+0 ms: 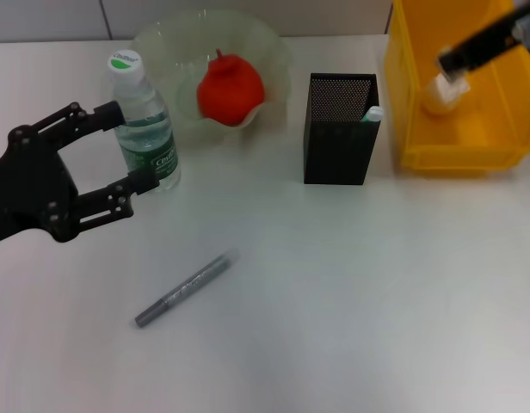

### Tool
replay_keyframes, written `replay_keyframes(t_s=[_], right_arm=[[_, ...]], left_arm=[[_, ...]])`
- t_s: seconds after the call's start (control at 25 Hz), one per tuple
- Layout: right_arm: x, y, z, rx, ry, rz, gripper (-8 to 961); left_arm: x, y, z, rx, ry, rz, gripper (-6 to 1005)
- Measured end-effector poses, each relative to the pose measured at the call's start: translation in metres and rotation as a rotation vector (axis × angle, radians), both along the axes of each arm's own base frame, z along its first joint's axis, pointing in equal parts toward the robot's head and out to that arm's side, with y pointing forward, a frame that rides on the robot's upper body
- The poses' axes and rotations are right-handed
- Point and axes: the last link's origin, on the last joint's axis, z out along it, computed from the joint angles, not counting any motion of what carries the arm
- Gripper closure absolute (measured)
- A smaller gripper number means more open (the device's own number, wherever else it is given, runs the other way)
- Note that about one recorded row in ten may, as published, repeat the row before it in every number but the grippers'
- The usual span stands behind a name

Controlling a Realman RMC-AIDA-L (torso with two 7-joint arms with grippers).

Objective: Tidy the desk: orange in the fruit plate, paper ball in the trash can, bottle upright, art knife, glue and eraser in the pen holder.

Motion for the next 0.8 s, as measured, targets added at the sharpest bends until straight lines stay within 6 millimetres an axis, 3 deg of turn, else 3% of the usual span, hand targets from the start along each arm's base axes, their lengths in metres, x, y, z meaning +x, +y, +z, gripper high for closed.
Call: replay_keyframes(t_s=[0.16,0.4,0.8], right_arm=[[-0.008,0.008,-0.013,0.003,-0.023,0.078,835],[-0.013,0.019,-0.053,-0.055,-0.018,0.16,835],[-0.006,0.032,-0.079,-0.097,0.009,0.151,782]], left_arm=[[-0.01,-0.004,0.004,-0.004,0.036,0.028,185],[-0.023,-0.008,0.011,-0.044,0.13,0.072,186],[-0.021,-0.009,0.028,-0.139,0.353,0.115,194]])
